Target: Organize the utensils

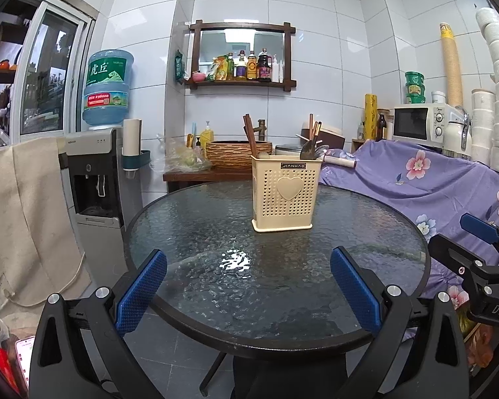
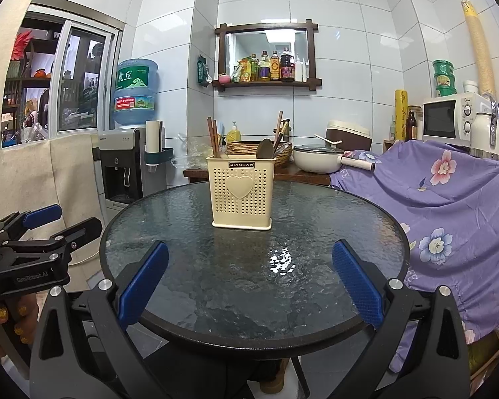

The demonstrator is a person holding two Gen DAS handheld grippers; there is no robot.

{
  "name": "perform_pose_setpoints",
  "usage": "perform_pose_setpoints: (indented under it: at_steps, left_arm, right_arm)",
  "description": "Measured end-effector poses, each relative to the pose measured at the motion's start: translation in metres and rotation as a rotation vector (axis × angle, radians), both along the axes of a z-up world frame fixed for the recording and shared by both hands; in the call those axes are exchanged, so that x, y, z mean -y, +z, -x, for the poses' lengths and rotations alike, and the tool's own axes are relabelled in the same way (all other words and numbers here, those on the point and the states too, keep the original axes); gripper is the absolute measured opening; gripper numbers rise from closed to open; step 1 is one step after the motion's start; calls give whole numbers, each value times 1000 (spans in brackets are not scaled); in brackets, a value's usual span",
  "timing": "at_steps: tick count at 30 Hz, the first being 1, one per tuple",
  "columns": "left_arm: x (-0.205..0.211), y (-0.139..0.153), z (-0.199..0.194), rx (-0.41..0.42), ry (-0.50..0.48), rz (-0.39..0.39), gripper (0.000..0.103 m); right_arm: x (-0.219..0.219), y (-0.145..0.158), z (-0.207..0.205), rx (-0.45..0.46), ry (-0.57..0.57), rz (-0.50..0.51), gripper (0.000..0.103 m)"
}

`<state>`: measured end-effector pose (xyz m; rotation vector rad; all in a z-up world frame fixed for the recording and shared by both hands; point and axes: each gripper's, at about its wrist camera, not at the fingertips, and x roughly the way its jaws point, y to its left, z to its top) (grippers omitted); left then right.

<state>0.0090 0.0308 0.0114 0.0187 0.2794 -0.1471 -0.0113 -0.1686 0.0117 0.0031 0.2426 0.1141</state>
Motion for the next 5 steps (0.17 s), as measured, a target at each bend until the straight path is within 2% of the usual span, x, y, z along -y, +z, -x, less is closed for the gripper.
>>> perform_pose_setpoints:
  at_steps: [5]
  left_arm:
    - [0, 1, -1, -4, 0, 1, 97]
  right_arm:
    - [-1, 0, 0, -2, 3, 3, 97]
